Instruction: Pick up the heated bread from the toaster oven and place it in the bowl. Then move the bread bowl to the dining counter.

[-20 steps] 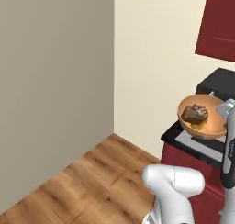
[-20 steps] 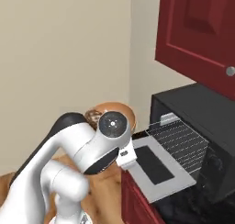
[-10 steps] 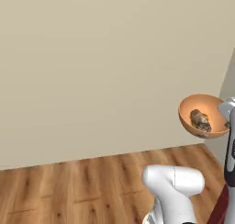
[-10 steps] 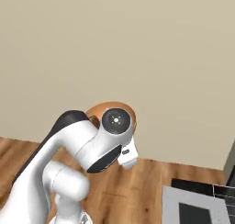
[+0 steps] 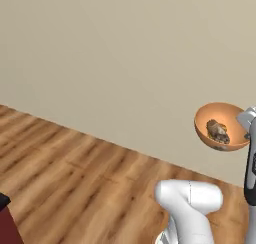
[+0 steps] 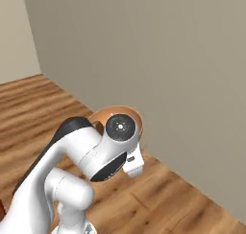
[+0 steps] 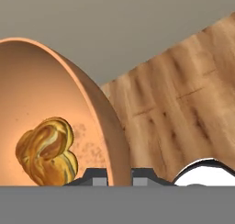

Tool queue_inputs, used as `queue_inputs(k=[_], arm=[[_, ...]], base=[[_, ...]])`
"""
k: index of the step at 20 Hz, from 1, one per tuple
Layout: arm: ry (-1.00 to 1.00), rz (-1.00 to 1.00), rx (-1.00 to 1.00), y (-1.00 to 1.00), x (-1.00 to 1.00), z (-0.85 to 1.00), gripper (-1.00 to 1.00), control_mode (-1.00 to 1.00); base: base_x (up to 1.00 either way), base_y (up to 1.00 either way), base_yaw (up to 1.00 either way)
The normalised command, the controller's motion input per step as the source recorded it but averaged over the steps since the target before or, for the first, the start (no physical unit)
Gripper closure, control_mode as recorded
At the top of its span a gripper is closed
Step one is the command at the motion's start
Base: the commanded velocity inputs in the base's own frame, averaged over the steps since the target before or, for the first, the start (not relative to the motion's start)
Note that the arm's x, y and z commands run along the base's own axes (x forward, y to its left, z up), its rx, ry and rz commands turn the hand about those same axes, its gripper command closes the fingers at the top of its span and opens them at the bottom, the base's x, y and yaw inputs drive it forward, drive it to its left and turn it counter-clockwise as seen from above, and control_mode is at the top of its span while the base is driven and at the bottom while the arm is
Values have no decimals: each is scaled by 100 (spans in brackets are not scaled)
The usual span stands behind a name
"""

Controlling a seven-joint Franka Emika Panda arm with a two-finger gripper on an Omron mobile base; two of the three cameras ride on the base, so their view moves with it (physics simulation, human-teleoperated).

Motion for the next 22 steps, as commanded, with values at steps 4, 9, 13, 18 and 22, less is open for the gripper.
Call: queue_inputs(k=[4,9,13,18,22], arm=[[0,0,0,0,0,0,100,100],[0,0,0,0,0,0,100,100],[0,0,0,0,0,0,100,100],[0,0,0,0,0,0,100,100],[0,0,0,0,0,0,100,100]], base=[[0,0,100],[0,0,100],[1,0,100],[81,35,66],[100,100,6]])
